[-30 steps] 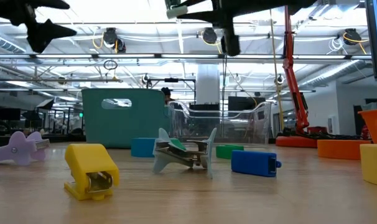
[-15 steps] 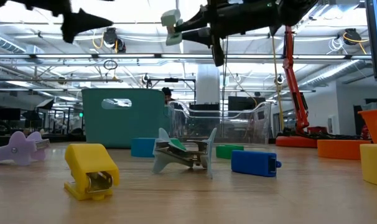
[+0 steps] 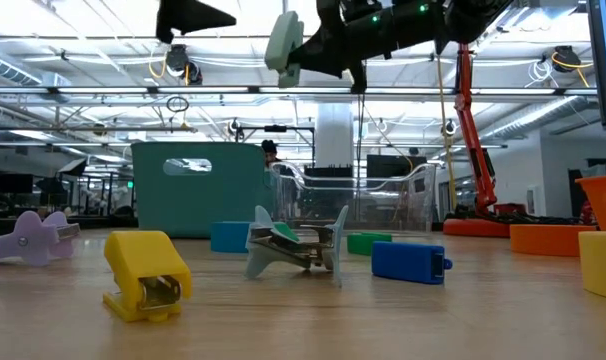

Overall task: Pick and place Stapler, Stapler remover, tape
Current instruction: Put the green stapler into the blue bin

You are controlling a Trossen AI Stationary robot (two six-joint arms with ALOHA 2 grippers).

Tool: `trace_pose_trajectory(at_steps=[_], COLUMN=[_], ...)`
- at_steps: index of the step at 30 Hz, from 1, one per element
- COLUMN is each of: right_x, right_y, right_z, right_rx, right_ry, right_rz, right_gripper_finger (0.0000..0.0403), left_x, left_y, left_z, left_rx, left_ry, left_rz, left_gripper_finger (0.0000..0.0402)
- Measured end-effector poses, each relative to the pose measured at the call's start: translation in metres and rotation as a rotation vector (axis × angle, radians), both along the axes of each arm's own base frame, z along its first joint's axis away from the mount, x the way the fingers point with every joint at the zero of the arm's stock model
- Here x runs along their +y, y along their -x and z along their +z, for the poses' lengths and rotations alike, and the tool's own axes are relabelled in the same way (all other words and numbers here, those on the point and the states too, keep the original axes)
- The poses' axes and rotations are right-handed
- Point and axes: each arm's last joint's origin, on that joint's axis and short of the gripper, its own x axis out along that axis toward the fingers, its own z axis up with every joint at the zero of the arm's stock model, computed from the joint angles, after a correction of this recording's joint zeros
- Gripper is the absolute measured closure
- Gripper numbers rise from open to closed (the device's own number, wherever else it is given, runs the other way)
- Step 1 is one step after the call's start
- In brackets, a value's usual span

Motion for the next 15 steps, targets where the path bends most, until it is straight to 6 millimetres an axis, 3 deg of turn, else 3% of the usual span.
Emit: trace_pose_trajectory(at_steps=[5, 15], right_x=[-0.001, 0.000], right_y=[0.001, 0.001], right_z=[0.003, 0.006], right_rx=[0.018, 0.035], right_ry=[0.120, 0.215], right_rz=[-0.076, -0.099], right_gripper_finger=[0.0375, 0.0375], left_x=[0.007, 0.020], left_y=[-0.020, -0.055], left_z=[0.008, 0.014], left_rx=[0.113, 0.171], left_ry=[-0.040, -0.046], left_rz=[0.076, 0.137], left_gripper_finger=[0.0124, 0.0124])
